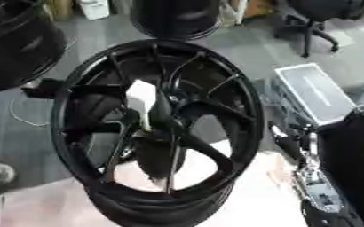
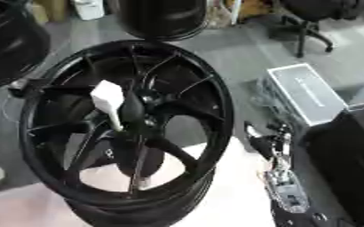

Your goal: Pull the pin out of the wheel hub.

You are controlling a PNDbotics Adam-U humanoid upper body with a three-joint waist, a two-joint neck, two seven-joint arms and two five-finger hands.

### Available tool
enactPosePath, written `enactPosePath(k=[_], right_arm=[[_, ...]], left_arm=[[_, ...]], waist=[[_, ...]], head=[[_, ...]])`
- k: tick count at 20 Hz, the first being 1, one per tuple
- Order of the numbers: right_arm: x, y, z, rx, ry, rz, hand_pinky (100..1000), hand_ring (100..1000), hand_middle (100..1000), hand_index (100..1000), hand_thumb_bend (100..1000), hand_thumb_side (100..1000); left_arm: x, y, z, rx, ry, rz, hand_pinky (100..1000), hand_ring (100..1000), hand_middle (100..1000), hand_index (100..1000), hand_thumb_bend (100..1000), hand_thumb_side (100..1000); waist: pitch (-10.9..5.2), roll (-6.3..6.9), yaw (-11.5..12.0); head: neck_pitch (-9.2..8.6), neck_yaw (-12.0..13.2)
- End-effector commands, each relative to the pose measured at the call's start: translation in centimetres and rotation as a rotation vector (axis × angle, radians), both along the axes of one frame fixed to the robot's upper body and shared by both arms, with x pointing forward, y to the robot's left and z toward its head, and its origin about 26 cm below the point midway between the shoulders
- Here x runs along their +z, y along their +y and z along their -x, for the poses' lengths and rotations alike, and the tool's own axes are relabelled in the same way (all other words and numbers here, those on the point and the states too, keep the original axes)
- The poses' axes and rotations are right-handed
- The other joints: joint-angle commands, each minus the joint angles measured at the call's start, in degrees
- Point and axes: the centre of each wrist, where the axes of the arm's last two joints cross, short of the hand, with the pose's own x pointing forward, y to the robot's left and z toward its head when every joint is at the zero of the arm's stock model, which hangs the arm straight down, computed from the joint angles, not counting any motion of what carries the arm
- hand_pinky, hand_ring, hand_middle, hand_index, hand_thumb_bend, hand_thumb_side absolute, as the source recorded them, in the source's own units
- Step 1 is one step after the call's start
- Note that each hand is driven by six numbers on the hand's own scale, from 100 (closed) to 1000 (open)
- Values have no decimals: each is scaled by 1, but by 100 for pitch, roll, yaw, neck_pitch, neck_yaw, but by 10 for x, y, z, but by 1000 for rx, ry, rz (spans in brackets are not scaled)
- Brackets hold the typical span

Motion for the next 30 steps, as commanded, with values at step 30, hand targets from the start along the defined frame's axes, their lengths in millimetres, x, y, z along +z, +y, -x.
enactPosePath(k=[30], right_arm=[[3,-16,5,43,38,77,538,509,695,863,469,216]], left_arm=[[195,-125,-99,-930,-527,-1490,755,638,708,785,485,514]], waist=[[-362,328,-418]], head=[[70,143]])
